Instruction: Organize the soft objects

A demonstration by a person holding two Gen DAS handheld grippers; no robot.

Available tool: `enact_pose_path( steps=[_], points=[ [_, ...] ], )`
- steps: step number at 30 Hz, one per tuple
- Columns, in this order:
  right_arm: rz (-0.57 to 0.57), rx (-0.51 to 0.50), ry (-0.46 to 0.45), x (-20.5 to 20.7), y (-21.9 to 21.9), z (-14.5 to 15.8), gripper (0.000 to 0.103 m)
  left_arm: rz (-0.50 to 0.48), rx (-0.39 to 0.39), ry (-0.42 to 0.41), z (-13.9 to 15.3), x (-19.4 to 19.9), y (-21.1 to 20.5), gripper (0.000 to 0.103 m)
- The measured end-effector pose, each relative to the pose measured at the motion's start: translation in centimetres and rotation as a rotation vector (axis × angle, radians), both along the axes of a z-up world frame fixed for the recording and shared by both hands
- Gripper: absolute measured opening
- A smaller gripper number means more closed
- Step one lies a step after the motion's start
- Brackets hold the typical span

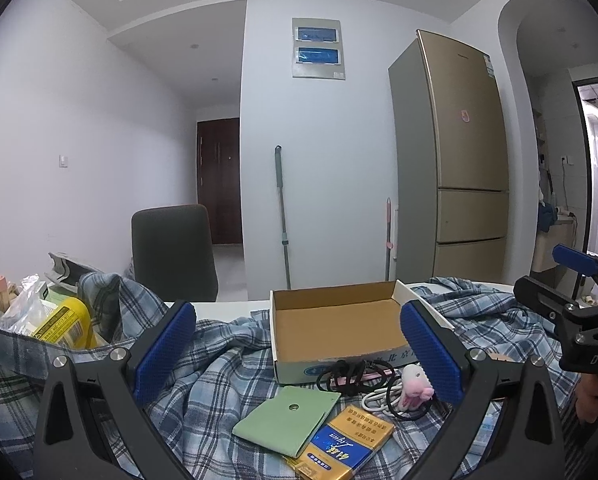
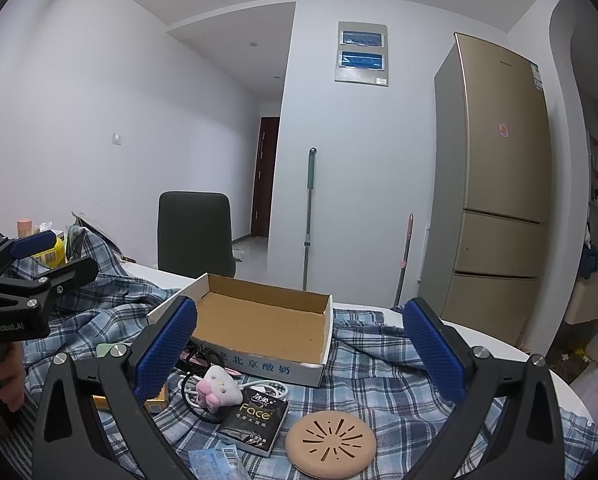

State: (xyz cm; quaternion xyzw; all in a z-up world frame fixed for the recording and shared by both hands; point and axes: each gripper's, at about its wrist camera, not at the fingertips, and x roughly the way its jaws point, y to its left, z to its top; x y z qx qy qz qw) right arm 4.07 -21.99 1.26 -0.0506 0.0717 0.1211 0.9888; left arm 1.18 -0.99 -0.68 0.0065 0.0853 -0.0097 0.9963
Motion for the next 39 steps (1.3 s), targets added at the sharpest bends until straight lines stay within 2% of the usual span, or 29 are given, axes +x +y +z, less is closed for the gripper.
enact_pose_path(
  steps=[21,32,39],
  points=[
    [-0.017,0.000,-0.007,-0.1,0.0,0.0,0.103,-0.008,0.008,-0.024,0.5,-0.8,-0.1,0.103],
    [-0.010,0.003,-0.009,-0.1,-0.1,0.1,0.103,-0.045,-0.024,0.005,0.7,-0.8,0.2,0.103],
    [0.060,0.034,0.021,0.1,-0.2,0.9,0.103,-0.081,-0.029,0.007,1.4,-1.2,0.1,0.103]
  ],
)
